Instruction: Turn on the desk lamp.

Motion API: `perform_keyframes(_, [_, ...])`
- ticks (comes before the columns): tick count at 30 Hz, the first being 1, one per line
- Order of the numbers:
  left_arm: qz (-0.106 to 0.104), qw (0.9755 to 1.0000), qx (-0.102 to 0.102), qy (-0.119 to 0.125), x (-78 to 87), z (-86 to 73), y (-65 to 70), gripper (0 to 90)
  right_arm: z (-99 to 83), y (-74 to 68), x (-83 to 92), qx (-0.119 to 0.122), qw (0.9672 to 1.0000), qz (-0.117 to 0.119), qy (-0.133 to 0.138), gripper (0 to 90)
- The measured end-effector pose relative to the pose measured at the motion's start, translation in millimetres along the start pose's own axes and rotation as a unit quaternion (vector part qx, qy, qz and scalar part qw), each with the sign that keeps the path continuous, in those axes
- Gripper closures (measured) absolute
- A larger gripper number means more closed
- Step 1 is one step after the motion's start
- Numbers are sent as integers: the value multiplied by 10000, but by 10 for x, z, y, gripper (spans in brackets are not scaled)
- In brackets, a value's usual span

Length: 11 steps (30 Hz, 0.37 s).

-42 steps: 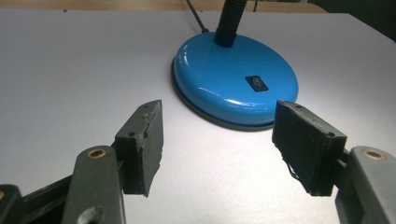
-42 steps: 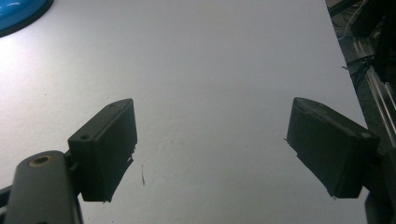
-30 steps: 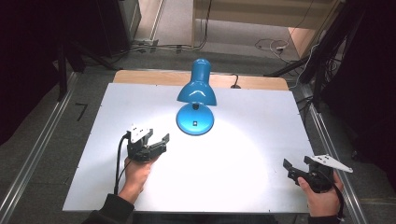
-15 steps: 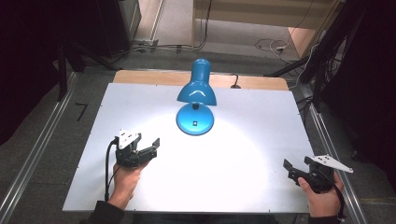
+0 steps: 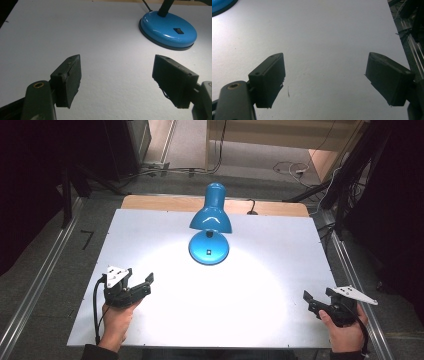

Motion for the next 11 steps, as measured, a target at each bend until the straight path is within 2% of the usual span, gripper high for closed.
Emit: perform_keyframes(11, [88, 9998, 69, -133, 103, -105, -173, 180, -42, 57, -76, -36, 9999, -49, -110, 132])
Point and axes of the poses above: each handheld gripper's, and its own axes: x roughly backward along the jaws, z roughly out of its top, y roughly to its right, the point moved 7 cm from there along -x, roughly forward along the jaws, and after that the axes turned 5 degrees about z, right-handed, at the moved point
